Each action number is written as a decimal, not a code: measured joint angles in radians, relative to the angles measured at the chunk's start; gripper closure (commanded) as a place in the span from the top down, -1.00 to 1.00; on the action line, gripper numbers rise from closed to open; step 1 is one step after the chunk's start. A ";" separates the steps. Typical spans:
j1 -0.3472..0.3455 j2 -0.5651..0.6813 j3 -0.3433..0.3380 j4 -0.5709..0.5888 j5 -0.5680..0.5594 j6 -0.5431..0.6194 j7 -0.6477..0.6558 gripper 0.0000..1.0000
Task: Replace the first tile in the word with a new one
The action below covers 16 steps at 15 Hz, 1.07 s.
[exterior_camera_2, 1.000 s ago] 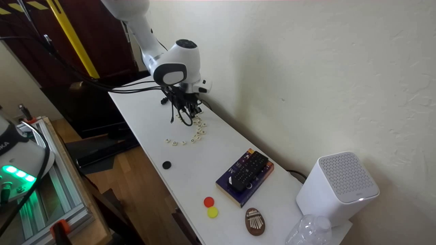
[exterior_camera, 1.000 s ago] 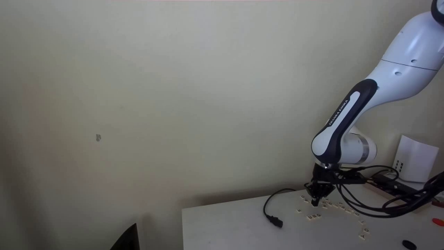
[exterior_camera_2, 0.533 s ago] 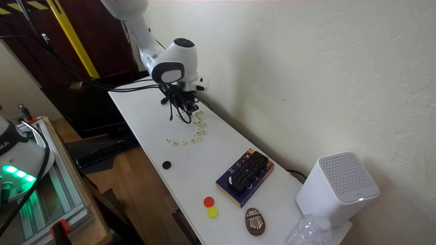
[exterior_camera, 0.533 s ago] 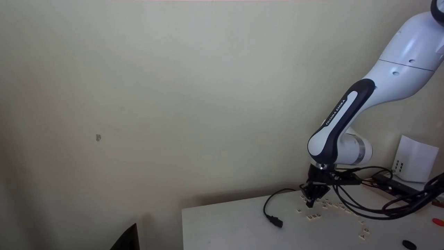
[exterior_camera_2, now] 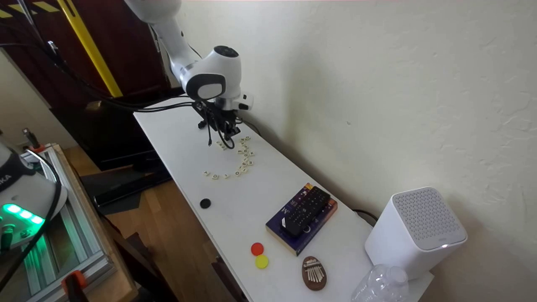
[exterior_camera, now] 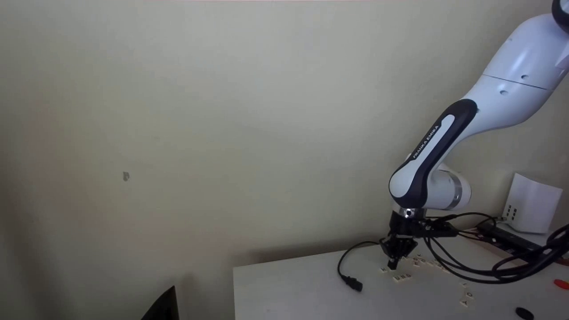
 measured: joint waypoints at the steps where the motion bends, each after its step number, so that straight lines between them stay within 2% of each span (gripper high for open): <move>1: 0.001 0.000 0.002 0.003 0.000 -0.010 -0.004 -1.00; 16: 0.036 0.001 0.007 0.020 0.000 -0.073 -0.035 -1.00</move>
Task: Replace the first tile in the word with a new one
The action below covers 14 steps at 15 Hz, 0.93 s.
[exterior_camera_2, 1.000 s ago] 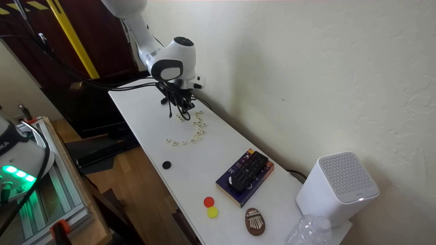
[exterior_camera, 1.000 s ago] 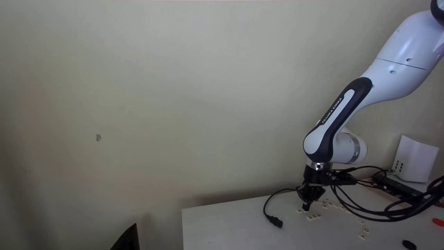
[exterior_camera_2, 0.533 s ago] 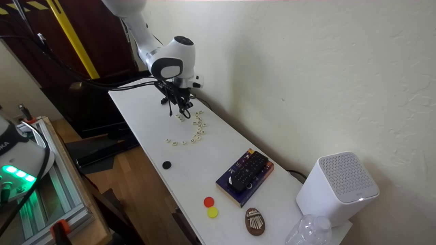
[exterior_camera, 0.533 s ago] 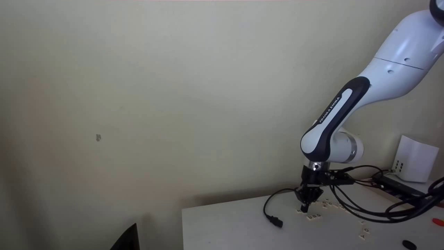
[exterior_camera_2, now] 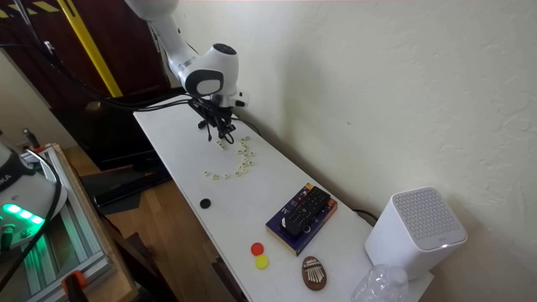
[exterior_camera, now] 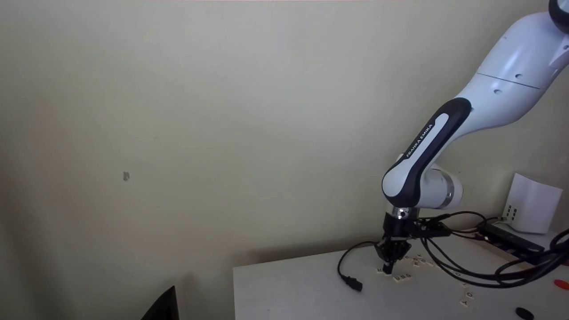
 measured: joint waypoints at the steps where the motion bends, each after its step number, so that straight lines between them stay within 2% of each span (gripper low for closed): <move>1: 0.003 0.000 0.000 0.001 0.000 -0.004 -0.001 -1.00; 14: 0.048 -0.001 -0.017 0.017 -0.012 -0.058 -0.026 -1.00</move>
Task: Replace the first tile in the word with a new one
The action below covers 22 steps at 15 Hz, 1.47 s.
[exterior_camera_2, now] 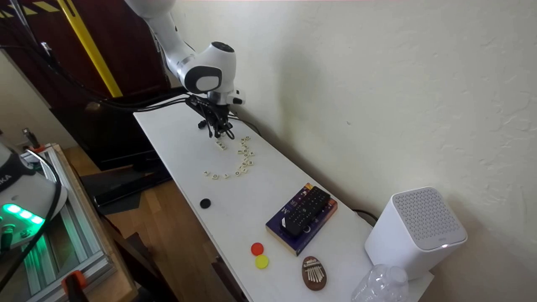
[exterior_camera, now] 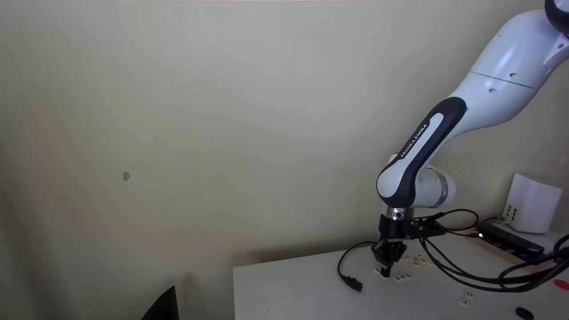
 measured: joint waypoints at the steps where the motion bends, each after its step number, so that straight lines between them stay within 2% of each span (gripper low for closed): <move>1: 0.005 0.000 -0.003 0.002 -0.002 -0.006 -0.002 -1.00; 22: 0.090 -0.006 -0.073 0.030 -0.058 -0.111 -0.003 -1.00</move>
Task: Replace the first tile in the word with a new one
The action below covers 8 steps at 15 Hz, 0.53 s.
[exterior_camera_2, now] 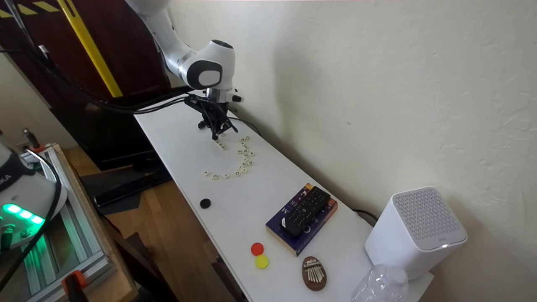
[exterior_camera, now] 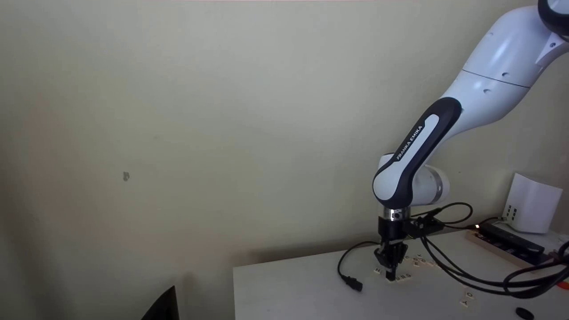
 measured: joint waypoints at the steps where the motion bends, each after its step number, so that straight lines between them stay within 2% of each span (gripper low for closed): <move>1: 0.002 0.000 -0.002 0.000 -0.002 -0.002 0.000 -1.00; 8: 0.012 -0.002 -0.012 0.001 -0.013 -0.016 0.000 -1.00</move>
